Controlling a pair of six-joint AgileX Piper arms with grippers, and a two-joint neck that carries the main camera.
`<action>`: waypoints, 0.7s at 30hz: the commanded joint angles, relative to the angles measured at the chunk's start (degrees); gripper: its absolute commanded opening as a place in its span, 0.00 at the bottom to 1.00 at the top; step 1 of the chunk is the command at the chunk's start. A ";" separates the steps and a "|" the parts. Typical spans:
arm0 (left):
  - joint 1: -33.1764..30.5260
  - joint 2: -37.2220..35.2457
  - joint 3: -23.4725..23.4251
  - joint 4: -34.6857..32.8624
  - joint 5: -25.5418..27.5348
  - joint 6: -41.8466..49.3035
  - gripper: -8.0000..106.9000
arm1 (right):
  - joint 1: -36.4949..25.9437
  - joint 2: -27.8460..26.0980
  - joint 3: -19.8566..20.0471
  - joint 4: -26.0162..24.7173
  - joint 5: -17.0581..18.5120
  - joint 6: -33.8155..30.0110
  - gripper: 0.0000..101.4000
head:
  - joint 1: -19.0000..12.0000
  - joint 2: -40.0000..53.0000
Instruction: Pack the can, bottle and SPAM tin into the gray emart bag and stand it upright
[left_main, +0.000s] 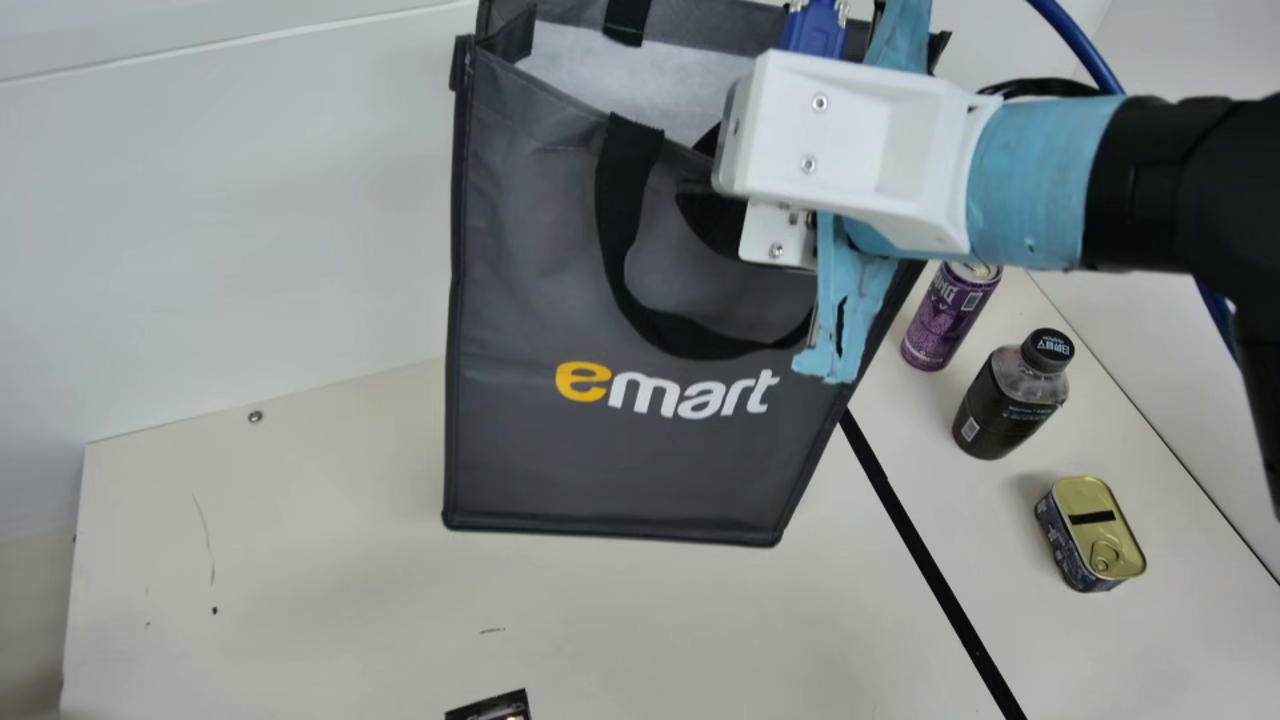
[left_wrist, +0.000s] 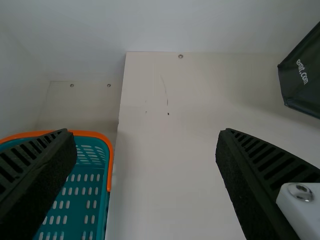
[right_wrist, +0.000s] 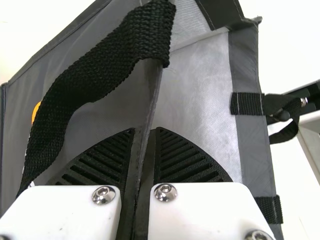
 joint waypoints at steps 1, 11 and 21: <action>0.00 0.00 0.00 0.00 0.00 0.00 0.85 | 0.87 -1.16 0.92 -0.64 -0.08 0.20 0.00 | -1.30 -0.05; 0.00 0.00 0.00 0.00 0.00 0.00 0.85 | 5.37 -6.33 5.99 -4.00 -0.08 1.37 0.00 | -1.30 -0.05; 0.00 0.00 0.00 0.00 0.00 0.00 0.85 | 7.84 -9.60 11.19 -6.12 -0.08 2.03 0.00 | -1.30 -0.05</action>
